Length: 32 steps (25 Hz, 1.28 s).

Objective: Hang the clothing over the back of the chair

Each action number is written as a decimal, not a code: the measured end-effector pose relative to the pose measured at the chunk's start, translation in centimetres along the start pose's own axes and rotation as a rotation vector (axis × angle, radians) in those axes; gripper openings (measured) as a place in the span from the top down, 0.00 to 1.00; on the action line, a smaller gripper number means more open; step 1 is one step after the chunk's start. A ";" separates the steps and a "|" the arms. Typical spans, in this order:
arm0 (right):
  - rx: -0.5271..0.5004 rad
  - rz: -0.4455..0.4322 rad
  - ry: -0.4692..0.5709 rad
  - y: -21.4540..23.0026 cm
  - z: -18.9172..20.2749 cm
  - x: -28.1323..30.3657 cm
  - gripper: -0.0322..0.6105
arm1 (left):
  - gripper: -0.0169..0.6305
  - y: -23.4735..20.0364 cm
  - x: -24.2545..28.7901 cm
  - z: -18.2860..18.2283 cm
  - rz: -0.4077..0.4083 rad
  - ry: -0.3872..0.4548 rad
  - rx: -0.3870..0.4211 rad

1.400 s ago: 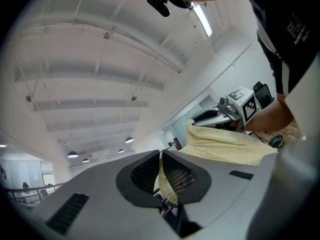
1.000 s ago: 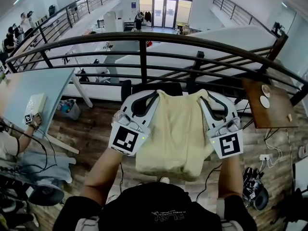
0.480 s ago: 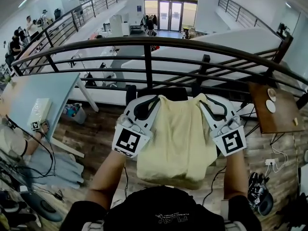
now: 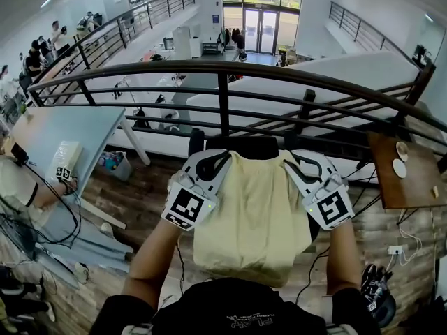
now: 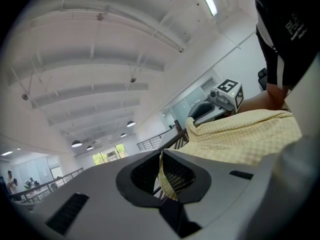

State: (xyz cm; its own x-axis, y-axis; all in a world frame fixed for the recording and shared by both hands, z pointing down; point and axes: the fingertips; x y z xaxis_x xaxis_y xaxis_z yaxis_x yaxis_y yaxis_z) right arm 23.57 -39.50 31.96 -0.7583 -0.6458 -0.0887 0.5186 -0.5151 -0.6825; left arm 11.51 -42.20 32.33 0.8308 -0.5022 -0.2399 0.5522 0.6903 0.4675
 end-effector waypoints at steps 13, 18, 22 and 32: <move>0.071 -0.068 -0.033 -1.1 0.8 -0.1 0.84 | 0.92 0.1 -1.0 0.2 0.044 -0.053 -0.020; 0.088 -0.007 -0.022 -0.5 0.6 -1.3 0.84 | 0.92 0.5 -1.2 -0.2 0.068 0.036 -0.223; 0.088 -0.027 -0.068 -1.3 1.5 -0.8 0.84 | 0.92 0.1 -1.7 1.4 0.076 -0.002 -0.281; 0.158 -0.115 -0.128 -2.6 4.1 -1.8 0.77 | 0.80 0.9 -1.6 3.5 0.085 -0.088 -0.383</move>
State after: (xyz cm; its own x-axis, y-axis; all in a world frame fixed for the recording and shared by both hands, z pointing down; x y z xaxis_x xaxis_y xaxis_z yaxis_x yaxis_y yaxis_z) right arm 25.24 -39.29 36.93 -0.7649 -0.6388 0.0824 0.4947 -0.6646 -0.5600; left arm 10.42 -42.60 36.14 0.8749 -0.4660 -0.1321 0.4812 0.8673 0.1277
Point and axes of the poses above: the fingertips, and each gripper's own axes: x forward along the fingers, y to its right, z out of its underside, and after that the axes turned 15 degrees about y, right-handed
